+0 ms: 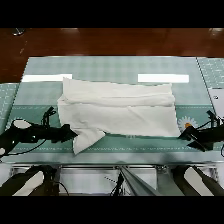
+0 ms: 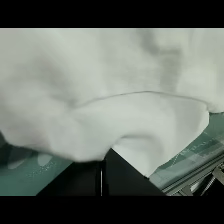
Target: Fold the shirts.
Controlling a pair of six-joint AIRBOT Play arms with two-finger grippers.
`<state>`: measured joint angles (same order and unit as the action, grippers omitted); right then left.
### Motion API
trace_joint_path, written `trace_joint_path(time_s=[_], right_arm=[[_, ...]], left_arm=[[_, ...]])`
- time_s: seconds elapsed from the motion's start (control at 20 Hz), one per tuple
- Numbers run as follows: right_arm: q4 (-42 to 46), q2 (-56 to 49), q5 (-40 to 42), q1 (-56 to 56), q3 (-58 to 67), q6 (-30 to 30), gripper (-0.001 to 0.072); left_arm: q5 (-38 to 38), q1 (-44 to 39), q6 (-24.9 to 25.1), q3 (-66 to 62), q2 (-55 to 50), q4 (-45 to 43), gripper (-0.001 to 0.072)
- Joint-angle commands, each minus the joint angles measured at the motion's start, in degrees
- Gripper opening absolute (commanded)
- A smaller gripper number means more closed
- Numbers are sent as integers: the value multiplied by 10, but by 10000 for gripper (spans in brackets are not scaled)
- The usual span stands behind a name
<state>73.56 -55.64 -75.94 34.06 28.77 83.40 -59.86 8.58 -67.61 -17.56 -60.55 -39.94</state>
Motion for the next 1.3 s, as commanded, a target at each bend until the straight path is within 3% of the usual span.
trace_joint_path(time_s=[0.0,0.15,0.35,0.4,0.45,0.5,0.65,0.9,1.05,1.25], right_arm=[[-98,-60,61,1,-6,-33,619],[-168,-97,111,1,-6,-74,619],[-184,-129,120,1,-6,-96,585],[-189,-132,119,1,-6,-106,435],[-201,-134,114,1,-6,-127,205],[-217,-134,105,1,-5,-159,27],[-222,-134,73,1,18,-173,30],[-223,-134,7,1,110,-163,29],[-216,-136,16,-33,171,-146,29],[-214,-184,73,-106,268,-96,29]], left_arm=[[0,0,1,0,1,1,18],[11,0,1,0,1,2,18],[14,0,1,0,1,2,18],[14,0,1,0,1,2,18],[14,0,1,0,1,2,18],[14,0,1,0,1,2,18],[0,3,1,-15,1,1,19],[-92,59,-5,-136,0,1,19],[-78,63,-10,-217,-12,1,18],[-36,5,-18,-339,-106,1,18]])
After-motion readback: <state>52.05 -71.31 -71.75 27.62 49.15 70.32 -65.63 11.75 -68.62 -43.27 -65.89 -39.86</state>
